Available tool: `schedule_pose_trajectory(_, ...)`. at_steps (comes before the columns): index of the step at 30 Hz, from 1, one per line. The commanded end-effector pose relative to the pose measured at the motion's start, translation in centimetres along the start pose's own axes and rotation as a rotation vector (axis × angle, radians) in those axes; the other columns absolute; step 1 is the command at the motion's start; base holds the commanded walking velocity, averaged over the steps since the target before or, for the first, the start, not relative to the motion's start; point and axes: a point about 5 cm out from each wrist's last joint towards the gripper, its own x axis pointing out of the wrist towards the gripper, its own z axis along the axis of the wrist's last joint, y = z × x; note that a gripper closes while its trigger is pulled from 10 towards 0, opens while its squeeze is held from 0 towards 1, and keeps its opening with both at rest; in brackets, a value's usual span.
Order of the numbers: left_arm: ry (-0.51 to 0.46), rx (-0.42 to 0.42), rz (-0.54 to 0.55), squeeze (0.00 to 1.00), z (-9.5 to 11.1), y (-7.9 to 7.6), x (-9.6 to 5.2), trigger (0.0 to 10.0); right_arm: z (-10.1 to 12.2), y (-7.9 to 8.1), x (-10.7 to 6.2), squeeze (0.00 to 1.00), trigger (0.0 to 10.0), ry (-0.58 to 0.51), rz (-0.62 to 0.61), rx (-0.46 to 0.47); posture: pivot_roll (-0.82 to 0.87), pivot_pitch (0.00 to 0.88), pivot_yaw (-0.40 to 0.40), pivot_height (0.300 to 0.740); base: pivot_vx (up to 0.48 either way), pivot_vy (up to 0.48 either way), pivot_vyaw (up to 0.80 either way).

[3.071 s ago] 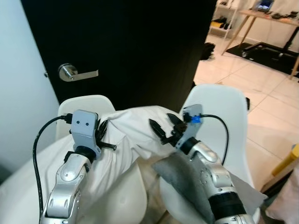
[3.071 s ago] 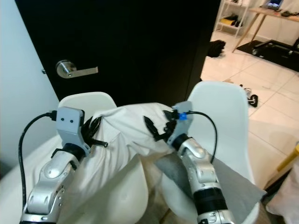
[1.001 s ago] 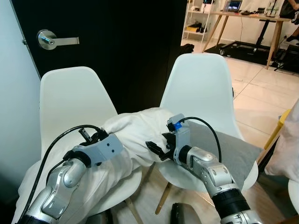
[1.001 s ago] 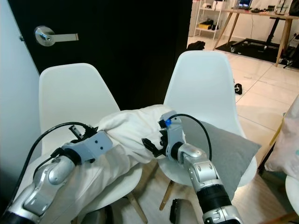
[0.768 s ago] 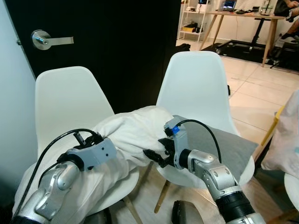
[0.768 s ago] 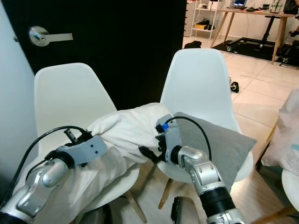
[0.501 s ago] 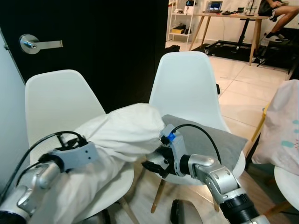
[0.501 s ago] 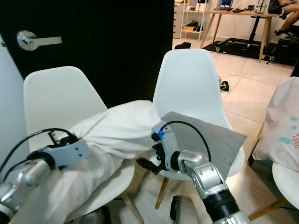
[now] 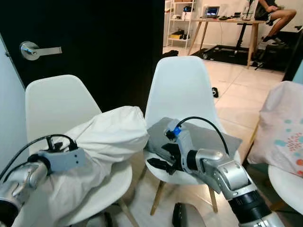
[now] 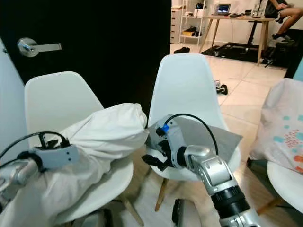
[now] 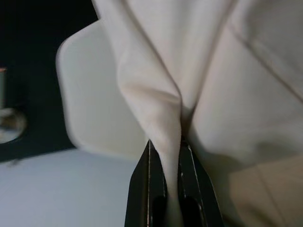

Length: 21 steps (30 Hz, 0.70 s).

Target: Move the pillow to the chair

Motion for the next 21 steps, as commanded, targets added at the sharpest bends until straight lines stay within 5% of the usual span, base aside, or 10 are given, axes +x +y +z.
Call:
schedule_pose_trajectory(1, 0.089, 0.076, 0.041, 0.0, -2.2, 1.7, 0.1, 10.0, 0.6, 0.4, -0.2, 0.0, 10.0, -0.002, 0.016, -0.028, 0.03, 0.0, -0.034, 0.542, 0.0, 0.0, 0.0)
schedule_pose_trajectory(6, 0.061, -0.019, 0.075, 0.0, -1.4, 2.9, 0.9, 10.0, 0.6, 0.8, -0.5, 0.0, 10.0, 0.017, 0.041, -0.046, 0.02, 0.0, -0.03, 0.542, 0.0, 0.0, 0.0)
schedule_pose_trajectory(8, 0.01, -0.303, 0.083, 0.0, 0.3, 3.2, 1.7, 10.0, 0.4, 0.7, -0.8, 0.0, 10.0, 0.055, 0.029, -0.071, 0.02, 0.0, -0.029, 0.542, 0.0, 0.0, 0.0)
schedule_pose_trajectory(9, 0.01, -0.303, 0.083, 0.0, 0.3, 3.2, 1.7, 10.0, 0.4, 0.7, -0.8, 0.0, 10.0, 0.055, 0.029, -0.071, 0.02, 0.0, -0.029, 0.542, 0.0, 0.0, 0.0)
schedule_pose_trajectory(11, -0.04, -0.569, 0.103, 0.0, 1.8, 3.5, 2.3, 10.0, 0.1, 0.4, -1.0, 0.0, 10.0, 0.086, 0.008, -0.094, 0.02, 0.0, -0.031, 0.542, 0.0, 0.0, 0.0)
schedule_pose_trajectory(12, -0.04, -0.569, 0.103, 0.0, 1.8, 3.5, 2.3, 10.0, 0.1, 0.4, -1.0, 0.0, 10.0, 0.086, 0.008, -0.094, 0.02, 0.0, -0.031, 0.542, 0.0, 0.0, 0.0)
schedule_pose_trajectory(14, -0.064, -0.696, 0.101, 0.0, 2.5, 3.6, 2.5, 10.0, -0.1, 0.3, -1.0, 0.0, 10.0, 0.091, -0.005, -0.095, 0.02, 0.0, -0.031, 0.542, 0.0, 0.0, 0.0)
schedule_pose_trajectory(21, -0.045, -0.803, 0.002, 0.0, 3.0, 2.7, 2.5, 10.0, 0.0, 0.4, -0.9, 0.0, 10.0, 0.092, -0.011, -0.098, 0.03, 0.0, -0.027, 0.542, 0.0, 0.0, 0.0)
